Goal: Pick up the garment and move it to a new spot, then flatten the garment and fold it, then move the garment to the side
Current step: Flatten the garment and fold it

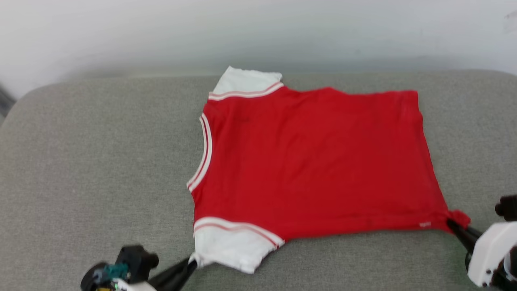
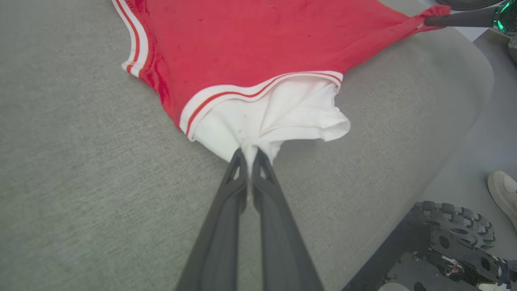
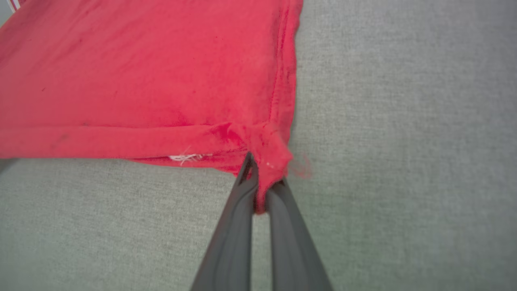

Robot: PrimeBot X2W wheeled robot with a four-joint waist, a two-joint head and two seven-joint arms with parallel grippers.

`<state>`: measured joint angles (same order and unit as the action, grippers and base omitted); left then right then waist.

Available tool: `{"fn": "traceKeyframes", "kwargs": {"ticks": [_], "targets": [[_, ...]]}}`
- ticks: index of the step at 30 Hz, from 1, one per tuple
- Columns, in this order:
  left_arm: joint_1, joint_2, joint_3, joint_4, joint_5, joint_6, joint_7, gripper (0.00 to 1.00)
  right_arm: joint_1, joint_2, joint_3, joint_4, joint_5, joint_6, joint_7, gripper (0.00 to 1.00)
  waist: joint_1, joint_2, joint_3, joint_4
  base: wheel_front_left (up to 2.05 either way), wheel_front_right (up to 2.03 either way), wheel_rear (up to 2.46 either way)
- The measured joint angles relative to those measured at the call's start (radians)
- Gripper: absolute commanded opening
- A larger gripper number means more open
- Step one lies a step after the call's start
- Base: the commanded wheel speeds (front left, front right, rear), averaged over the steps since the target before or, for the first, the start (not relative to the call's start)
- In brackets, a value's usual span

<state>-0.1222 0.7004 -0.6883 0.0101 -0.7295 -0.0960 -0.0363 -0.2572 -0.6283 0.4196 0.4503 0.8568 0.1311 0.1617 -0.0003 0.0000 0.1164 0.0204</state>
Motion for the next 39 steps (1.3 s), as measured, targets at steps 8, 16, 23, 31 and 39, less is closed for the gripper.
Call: {"fn": "traceKeyframes", "kwargs": {"ticks": [8, 16, 23, 31, 39], "targets": [[0.156, 0.044, -0.039, -0.094, -0.044, 0.027, 0.026, 0.00, 0.175, -0.037, -0.060, -0.085, 0.071, 0.000, 0.066, 0.00, 0.0000, 0.0000, -0.069, -0.003, 0.00, 0.00, 0.00], [0.240, 0.055, -0.065, -0.136, -0.057, 0.052, 0.024, 0.00, 0.308, -0.046, -0.128, -0.182, 0.078, 0.000, 0.122, 0.00, 0.0001, 0.0000, -0.098, -0.016, 0.00, 0.00, 0.00], [0.214, 0.058, -0.028, -0.142, -0.048, 0.062, -0.019, 0.00, 0.328, -0.031, -0.186, -0.255, 0.067, 0.000, 0.146, 0.00, 0.0002, 0.0000, -0.077, -0.022, 0.00, 0.00, 0.00], [0.098, 0.062, 0.030, -0.158, -0.018, 0.062, -0.052, 0.00, 0.279, -0.003, -0.269, -0.323, 0.070, 0.000, 0.169, 0.00, 0.0003, 0.0000, -0.017, -0.018, 0.00, 0.00, 0.00], [-0.043, 0.035, 0.056, -0.113, -0.001, 0.046, -0.046, 0.00, 0.183, 0.025, -0.308, -0.329, 0.010, 0.000, 0.214, 0.00, 0.0003, 0.0000, 0.064, -0.019, 0.00, 0.00, 0.00]]}}
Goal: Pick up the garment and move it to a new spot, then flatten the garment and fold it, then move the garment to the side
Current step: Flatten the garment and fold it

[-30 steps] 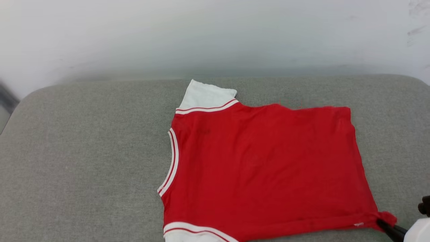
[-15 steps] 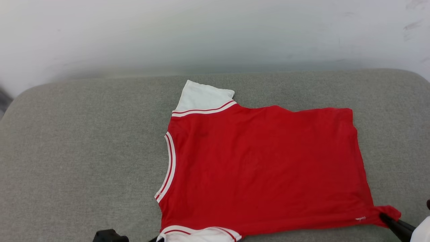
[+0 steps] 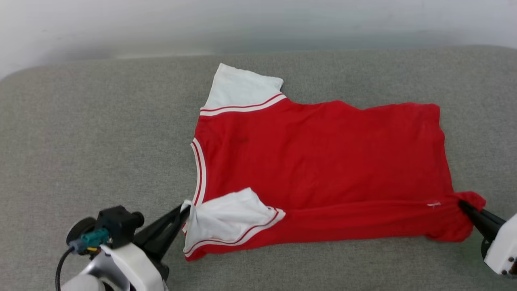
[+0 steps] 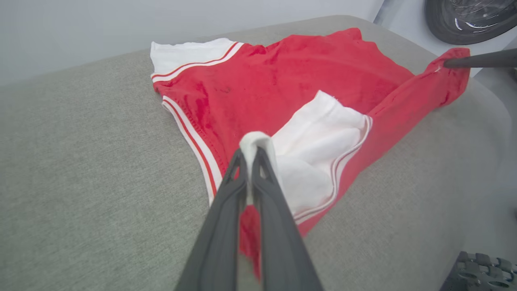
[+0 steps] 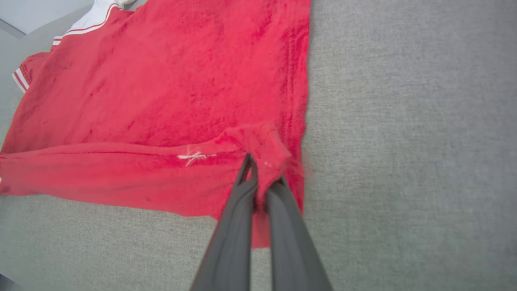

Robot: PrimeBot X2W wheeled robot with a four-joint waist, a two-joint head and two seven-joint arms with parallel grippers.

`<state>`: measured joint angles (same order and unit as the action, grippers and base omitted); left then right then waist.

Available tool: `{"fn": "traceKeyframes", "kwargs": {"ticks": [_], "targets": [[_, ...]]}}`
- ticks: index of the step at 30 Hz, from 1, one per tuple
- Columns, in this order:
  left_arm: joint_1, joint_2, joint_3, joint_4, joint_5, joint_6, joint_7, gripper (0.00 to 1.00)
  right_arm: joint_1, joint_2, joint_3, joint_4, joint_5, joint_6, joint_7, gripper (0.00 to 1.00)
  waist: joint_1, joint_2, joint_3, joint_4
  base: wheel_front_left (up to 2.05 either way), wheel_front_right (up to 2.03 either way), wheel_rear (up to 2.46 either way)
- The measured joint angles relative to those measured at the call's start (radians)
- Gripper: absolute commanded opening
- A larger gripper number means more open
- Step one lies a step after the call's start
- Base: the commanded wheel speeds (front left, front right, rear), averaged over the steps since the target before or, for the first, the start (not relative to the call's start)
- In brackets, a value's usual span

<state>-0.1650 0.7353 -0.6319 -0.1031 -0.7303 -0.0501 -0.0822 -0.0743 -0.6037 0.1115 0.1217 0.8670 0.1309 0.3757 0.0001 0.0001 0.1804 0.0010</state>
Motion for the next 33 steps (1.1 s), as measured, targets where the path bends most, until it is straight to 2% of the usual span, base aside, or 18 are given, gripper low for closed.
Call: {"fn": "traceKeyframes", "kwargs": {"ticks": [9, 19, 20, 21, 22, 28, 30, 31, 32, 33], "targets": [[-0.118, -0.049, -0.002, 0.140, 0.004, -0.027, 0.009, 0.00, -0.099, 0.051, 0.010, 0.067, -0.099, 0.000, 0.045, 0.00, 0.0000, 0.0000, 0.066, -0.005, 0.00, 0.00, 0.00], [-0.217, -0.123, -0.038, 0.307, 0.018, -0.047, 0.007, 0.00, -0.177, 0.089, 0.027, 0.153, -0.187, 0.000, 0.030, 0.00, 0.0000, 0.0000, 0.100, -0.005, 0.00, 0.00, 0.00], [-0.223, -0.133, -0.040, 0.324, 0.023, -0.044, 0.006, 0.48, -0.183, 0.094, 0.026, 0.163, -0.196, 0.000, 0.027, 0.12, 0.0001, 0.0000, 0.101, -0.004, 0.00, 0.00, 0.00], [-0.229, -0.144, -0.039, 0.344, 0.026, -0.034, -0.003, 1.00, -0.190, 0.101, 0.026, 0.171, -0.206, 0.000, 0.019, 0.46, 0.0001, 0.0000, 0.101, -0.003, 0.00, 0.00, 0.00], [-0.234, -0.155, -0.039, 0.360, 0.027, -0.027, -0.010, 1.00, -0.193, 0.106, 0.025, 0.177, -0.216, 0.000, 0.012, 1.00, 0.0000, 0.0000, 0.100, -0.002, 0.00, 0.00, 0.00], [-0.234, -0.209, -0.021, 0.449, 0.012, 0.021, -0.045, 1.00, -0.195, 0.107, 0.043, 0.177, -0.296, 0.000, -0.010, 1.00, 0.0000, 0.0000, 0.070, 0.002, 0.00, 0.00, 0.00], [-0.228, -0.212, -0.010, 0.463, 0.011, 0.051, -0.054, 1.00, -0.191, 0.102, 0.040, 0.166, -0.326, 0.000, -0.010, 1.00, 0.0000, 0.0000, 0.056, 0.004, 0.00, 0.00, 0.00], [-0.211, -0.220, 0.021, 0.452, -0.016, 0.100, -0.058, 1.00, -0.178, 0.110, 0.018, 0.137, -0.364, 0.000, 0.005, 1.00, 0.0000, 0.0000, 0.034, 0.005, 0.00, 0.00, 0.00], [-0.211, -0.220, 0.021, 0.452, -0.016, 0.100, -0.058, 1.00, -0.178, 0.110, 0.018, 0.137, -0.364, 0.000, 0.005, 1.00, 0.0000, 0.0000, 0.034, 0.005, 0.00, 0.00, 0.00], [-0.200, -0.220, 0.027, 0.444, -0.020, 0.118, -0.054, 1.00, -0.167, 0.116, 0.007, 0.129, -0.378, 0.000, 0.018, 1.00, 0.0000, 0.0000, 0.027, 0.005, 0.00, 0.00, 0.00]]}}
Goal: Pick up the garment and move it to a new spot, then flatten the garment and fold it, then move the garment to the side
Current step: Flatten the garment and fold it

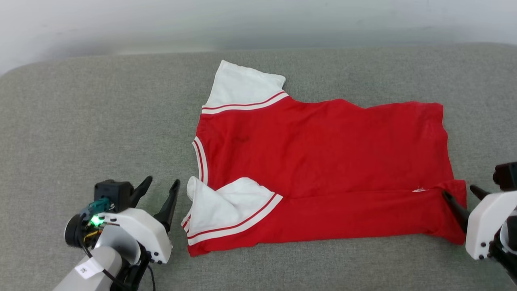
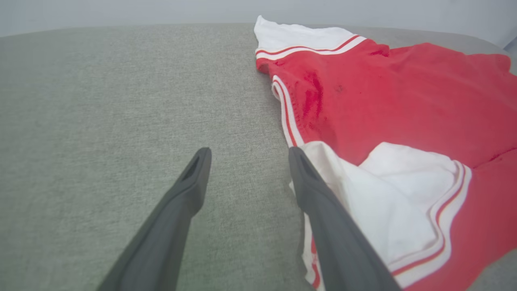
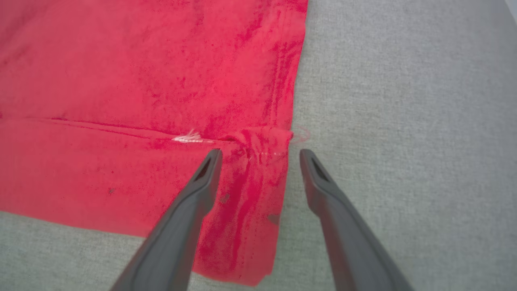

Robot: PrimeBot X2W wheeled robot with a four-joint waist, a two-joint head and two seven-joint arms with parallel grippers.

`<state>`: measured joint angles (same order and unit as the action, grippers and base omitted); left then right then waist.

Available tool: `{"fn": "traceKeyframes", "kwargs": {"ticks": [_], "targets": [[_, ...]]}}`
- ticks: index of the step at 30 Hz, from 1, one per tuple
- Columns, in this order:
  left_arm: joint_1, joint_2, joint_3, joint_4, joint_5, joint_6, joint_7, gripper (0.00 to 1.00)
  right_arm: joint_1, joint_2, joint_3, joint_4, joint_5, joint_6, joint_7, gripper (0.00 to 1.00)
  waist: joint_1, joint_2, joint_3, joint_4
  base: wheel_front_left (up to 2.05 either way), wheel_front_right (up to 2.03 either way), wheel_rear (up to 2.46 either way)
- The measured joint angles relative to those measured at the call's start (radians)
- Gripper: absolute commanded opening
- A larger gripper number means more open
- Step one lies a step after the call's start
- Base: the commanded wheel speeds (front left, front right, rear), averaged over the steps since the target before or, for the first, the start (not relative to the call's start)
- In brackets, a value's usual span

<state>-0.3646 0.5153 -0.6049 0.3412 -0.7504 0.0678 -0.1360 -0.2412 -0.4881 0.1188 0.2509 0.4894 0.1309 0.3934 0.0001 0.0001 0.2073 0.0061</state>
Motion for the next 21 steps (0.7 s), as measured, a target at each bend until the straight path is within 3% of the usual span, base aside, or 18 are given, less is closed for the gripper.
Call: {"fn": "traceKeyframes", "kwargs": {"ticks": [1, 9, 15, 21], "targets": [[0.030, 0.001, 0.016, -0.027, -0.016, 0.044, 0.013, 1.00, 0.031, 0.012, -0.024, -0.018, -0.037, 0.000, 0.032, 1.00, 0.0000, 0.0000, -0.016, 0.000, 0.00, 0.00, 0.00], [0.201, 0.050, -0.001, -0.218, -0.056, 0.191, 0.173, 1.00, 0.153, 0.145, -0.202, -0.135, -0.158, 0.000, 0.214, 1.00, -0.0001, 0.0000, -0.064, -0.003, 0.00, 0.00, 0.00], [0.268, 0.083, -0.050, -0.370, -0.064, 0.254, 0.300, 1.00, 0.227, 0.238, -0.272, -0.276, -0.211, 0.000, 0.313, 1.00, -0.0001, 0.0000, -0.064, -0.004, 0.00, 0.00, 0.00], [0.274, 0.097, -0.057, -0.421, -0.061, 0.286, 0.333, 1.00, 0.252, 0.284, -0.284, -0.363, -0.220, 0.000, 0.347, 1.00, -0.0001, 0.0000, -0.050, -0.017, 0.00, 0.00, 0.00]]}}
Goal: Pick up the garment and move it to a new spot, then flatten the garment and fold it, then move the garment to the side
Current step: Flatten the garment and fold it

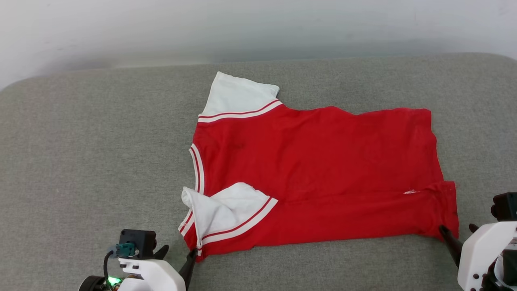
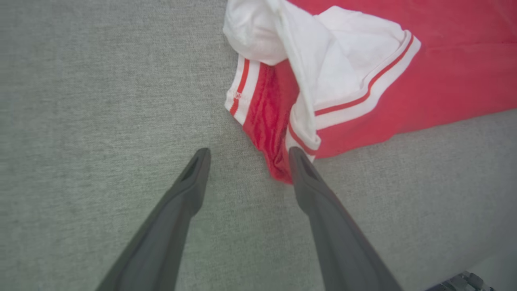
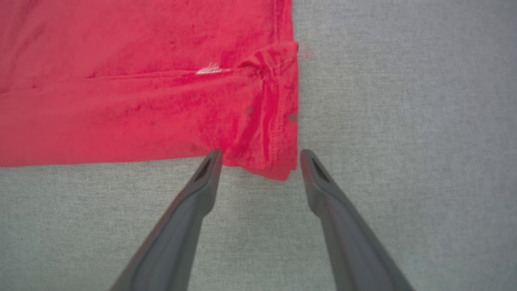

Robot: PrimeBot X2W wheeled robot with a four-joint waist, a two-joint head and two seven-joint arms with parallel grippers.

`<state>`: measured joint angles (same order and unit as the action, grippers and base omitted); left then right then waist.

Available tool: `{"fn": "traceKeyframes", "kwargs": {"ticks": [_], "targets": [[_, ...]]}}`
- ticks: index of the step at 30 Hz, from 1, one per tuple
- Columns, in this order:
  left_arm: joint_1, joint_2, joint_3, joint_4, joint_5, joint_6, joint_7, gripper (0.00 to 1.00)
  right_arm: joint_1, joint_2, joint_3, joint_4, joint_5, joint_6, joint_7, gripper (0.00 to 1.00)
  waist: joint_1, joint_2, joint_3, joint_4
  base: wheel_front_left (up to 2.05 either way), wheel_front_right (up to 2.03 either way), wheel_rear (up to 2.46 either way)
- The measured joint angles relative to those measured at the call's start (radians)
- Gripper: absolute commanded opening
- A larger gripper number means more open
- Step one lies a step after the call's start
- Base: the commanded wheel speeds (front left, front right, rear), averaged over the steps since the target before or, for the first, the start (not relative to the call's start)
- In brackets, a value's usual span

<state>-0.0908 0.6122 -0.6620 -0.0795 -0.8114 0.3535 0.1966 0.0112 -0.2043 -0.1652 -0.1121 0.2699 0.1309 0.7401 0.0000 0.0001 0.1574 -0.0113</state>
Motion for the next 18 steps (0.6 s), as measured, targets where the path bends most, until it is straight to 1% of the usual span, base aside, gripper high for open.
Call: {"fn": "traceKeyframes", "kwargs": {"ticks": [4, 11, 14, 15, 18], "targets": [[-0.003, 0.004, 0.005, -0.019, 0.008, 0.015, 0.003, 1.00, 0.004, 0.007, -0.003, -0.022, -0.002, 0.000, 0.005, 1.00, 0.0000, 0.0000, 0.012, -0.010, 0.00, 0.00, 0.00], [-0.010, 0.031, 0.017, -0.067, 0.028, 0.043, 0.000, 1.00, 0.016, 0.009, -0.009, -0.022, 0.003, 0.000, 0.004, 1.00, 0.0000, 0.0000, 0.014, -0.010, 0.00, 0.00, 0.00], [-0.009, 0.031, 0.020, -0.100, 0.023, 0.043, 0.003, 1.00, 0.017, 0.009, -0.012, -0.020, 0.004, 0.000, 0.004, 1.00, 0.0000, 0.0000, 0.013, -0.007, 0.00, 0.00, 0.00], [-0.009, 0.039, 0.009, -0.129, 0.022, 0.042, 0.026, 1.00, 0.017, 0.009, -0.014, -0.019, 0.004, 0.000, 0.001, 1.00, 0.0000, 0.0000, 0.015, -0.006, 0.00, 0.00, 0.00], [-0.008, 0.044, -0.001, -0.142, 0.014, 0.040, 0.050, 1.00, 0.016, 0.009, -0.012, -0.018, 0.005, 0.000, 0.000, 1.00, 0.0000, 0.0000, 0.022, -0.007, 0.00, 0.00, 0.00]]}}
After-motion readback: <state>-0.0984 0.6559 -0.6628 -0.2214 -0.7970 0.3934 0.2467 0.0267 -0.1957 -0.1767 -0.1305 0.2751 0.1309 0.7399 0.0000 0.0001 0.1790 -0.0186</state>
